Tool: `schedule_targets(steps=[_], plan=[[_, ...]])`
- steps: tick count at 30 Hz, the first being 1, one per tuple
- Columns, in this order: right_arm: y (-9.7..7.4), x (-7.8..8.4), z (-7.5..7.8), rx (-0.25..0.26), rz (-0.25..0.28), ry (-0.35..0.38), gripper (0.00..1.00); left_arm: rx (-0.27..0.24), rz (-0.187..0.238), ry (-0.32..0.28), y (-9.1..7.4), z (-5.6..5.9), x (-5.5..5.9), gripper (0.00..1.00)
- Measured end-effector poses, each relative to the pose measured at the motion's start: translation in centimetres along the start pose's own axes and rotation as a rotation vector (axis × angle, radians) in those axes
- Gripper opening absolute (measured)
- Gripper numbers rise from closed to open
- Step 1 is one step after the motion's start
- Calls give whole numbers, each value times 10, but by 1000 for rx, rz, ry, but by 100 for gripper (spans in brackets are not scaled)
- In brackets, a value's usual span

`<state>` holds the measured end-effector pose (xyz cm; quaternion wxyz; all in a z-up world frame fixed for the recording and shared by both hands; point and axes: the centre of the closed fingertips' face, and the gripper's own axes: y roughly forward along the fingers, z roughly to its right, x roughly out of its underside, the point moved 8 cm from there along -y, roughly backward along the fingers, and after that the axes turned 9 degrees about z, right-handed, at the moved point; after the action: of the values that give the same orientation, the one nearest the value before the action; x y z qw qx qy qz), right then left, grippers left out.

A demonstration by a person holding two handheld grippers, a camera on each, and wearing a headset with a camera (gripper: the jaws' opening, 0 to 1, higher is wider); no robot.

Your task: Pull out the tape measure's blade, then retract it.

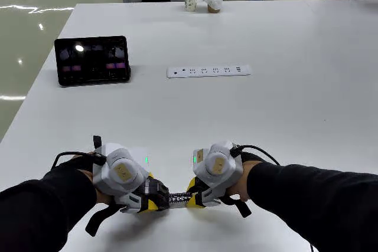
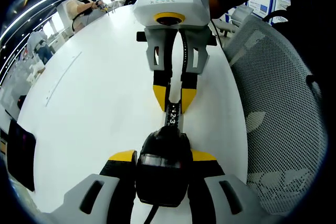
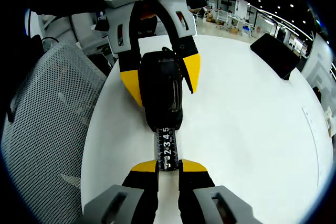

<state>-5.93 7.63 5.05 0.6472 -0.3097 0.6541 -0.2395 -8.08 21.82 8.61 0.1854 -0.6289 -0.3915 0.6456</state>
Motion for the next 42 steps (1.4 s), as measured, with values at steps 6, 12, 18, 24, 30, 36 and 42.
schedule_targets(steps=[6,12,18,24,30,36,42], plan=[[0,1,0,0,0,1,11,-2,2,1,0,0,1,32],[-2,3,0,-4,-1,5,11,-2,4,-1,0,0,2,32],[-4,4,0,-7,-5,5,10,-2,4,-4,1,-1,2,32],[-6,6,0,-7,-9,14,10,-5,4,-3,1,-1,2,32],[-8,8,1,-8,-14,17,10,-6,5,-4,1,0,2,32],[-10,10,2,-6,-19,14,10,-6,5,-4,1,0,2,32],[-11,11,2,-4,-25,8,10,-6,5,-3,1,0,2,32]])
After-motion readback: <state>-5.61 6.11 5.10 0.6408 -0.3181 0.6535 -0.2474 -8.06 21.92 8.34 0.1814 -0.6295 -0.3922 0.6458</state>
